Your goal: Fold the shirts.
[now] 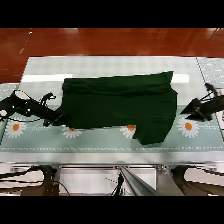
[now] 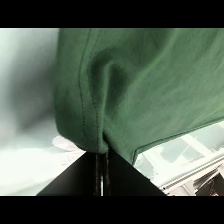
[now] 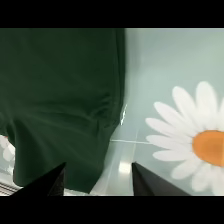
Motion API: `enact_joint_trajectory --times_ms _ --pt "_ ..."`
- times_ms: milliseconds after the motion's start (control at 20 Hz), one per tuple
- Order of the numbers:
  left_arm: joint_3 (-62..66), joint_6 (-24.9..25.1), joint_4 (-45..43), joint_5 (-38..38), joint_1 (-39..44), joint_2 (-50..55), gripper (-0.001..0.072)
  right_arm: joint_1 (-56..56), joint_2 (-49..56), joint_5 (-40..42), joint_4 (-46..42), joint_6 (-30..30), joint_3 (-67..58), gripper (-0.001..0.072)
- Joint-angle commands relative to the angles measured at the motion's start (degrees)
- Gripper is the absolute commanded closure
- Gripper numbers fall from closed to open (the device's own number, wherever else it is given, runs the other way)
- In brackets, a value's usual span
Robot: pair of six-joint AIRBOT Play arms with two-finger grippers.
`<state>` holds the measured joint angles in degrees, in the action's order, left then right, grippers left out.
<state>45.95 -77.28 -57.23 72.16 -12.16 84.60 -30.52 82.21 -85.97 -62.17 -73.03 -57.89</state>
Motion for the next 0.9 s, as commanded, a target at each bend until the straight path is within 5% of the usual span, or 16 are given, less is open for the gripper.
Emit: enact_joint_trajectory --times_ms 0,250,350,400,450,650,850 --pt "-0.02 1.86 -0.13 1.05 -0.07 0.0 0.068 3.13 -0.52 7.67 1.7 1.18 8.68 0.0231" --pt "0.0 2.32 -0.11 -0.26 -0.07 0.0 0.0679 9.57 -0.52 19.76 1.77 -3.34 11.45 0.0244" --pt "0.17 3.1 -0.09 -1.03 -0.07 0.0 0.0679 12.33 -0.52 25.0 2.36 -4.76 11.45 0.0449" --pt "0.44 3.56 -0.09 -1.07 -0.07 0.0 0.0679 13.35 -0.55 26.62 2.84 -5.14 11.32 0.0618" --pt "0.96 4.22 -0.11 -0.98 -0.09 -0.09 0.0679 13.9 -0.55 26.73 3.45 -5.14 10.82 0.0682" --pt "7.54 4.15 -0.09 -0.37 -0.09 -6.45 0.0681 14.21 -6.51 20.02 3.52 -1.31 2.84 0.0683" --pt "23.69 2.08 2.16 -1.33 -0.07 -23.65 0.068 14.21 -22.23 18.05 6.34 -0.33 -14.08 0.0683"
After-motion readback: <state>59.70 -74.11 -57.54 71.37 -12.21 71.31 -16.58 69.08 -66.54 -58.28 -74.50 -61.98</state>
